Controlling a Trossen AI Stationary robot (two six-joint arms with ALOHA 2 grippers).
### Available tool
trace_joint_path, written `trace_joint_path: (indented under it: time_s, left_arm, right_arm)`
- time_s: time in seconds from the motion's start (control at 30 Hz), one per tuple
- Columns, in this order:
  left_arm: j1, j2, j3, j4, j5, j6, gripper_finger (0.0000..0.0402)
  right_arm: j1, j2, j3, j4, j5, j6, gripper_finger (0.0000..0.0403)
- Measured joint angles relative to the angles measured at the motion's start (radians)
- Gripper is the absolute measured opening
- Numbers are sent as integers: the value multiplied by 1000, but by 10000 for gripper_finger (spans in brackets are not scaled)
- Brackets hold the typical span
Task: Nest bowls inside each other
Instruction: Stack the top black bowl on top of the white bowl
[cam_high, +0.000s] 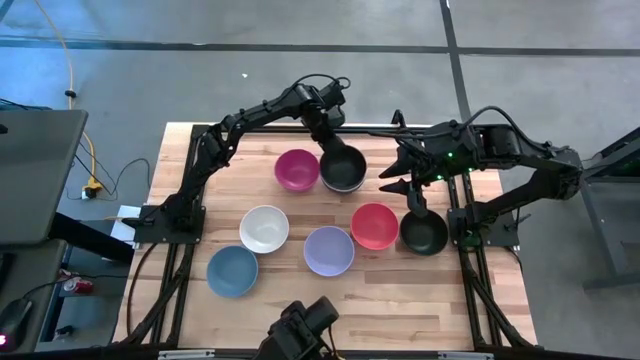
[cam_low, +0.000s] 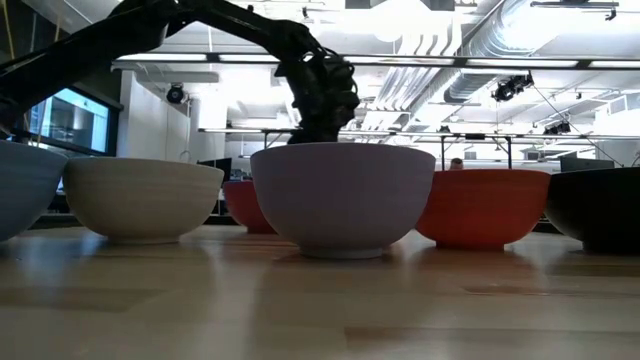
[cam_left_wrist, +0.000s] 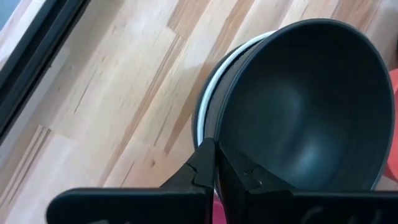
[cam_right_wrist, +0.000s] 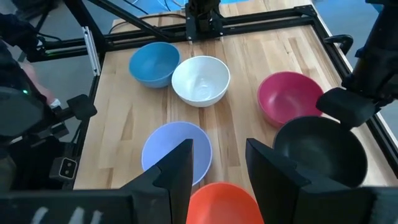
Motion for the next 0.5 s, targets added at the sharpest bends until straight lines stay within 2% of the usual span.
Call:
trace_joint_path:
  time_s: [0.5]
  left_arm:
    - [-21,0,0,-18,-1,22,0]
  right_arm:
    - [57,0,0,5,37,26,140]
